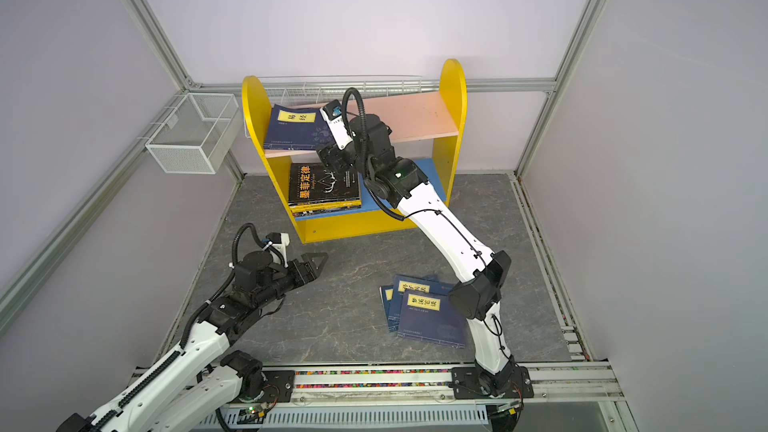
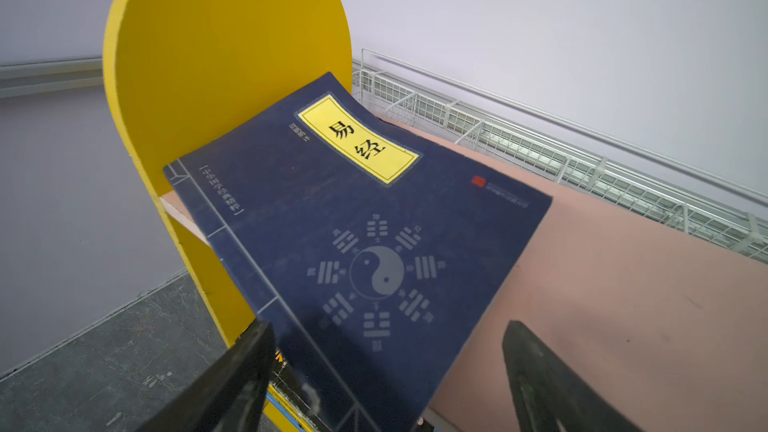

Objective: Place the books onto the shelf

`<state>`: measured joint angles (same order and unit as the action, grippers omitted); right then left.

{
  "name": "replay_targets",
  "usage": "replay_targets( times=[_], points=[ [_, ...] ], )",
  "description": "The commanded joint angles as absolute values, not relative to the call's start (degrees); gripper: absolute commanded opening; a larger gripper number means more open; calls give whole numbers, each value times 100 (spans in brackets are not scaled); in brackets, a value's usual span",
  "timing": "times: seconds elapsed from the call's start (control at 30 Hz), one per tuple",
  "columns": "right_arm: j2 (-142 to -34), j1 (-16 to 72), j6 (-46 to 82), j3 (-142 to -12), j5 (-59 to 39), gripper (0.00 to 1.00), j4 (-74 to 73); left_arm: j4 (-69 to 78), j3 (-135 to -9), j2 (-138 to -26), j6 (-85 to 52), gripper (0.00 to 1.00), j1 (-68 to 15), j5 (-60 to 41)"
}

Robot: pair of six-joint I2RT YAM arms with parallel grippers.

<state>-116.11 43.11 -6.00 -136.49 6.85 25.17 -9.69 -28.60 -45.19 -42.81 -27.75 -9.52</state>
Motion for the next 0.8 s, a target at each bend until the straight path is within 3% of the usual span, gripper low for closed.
replay_targets(
  times=[0.0, 0.43, 0.77],
  points=[
    [-11484, 4081, -541, -13631, 165, 88, 2464, -905, -2953, -4545, -4176, 89, -2752, -1005],
    [-11247, 3893, -1210, -13070, -1169, 89, 2625, -978, -2931, -4546, -4100, 89, -2751, -1032],
    [-11026, 3894, -1214, -12762, -1316, 89, 2382, -920, -2958, -4662, -4078, 89, -2753, -1094]
  ],
)
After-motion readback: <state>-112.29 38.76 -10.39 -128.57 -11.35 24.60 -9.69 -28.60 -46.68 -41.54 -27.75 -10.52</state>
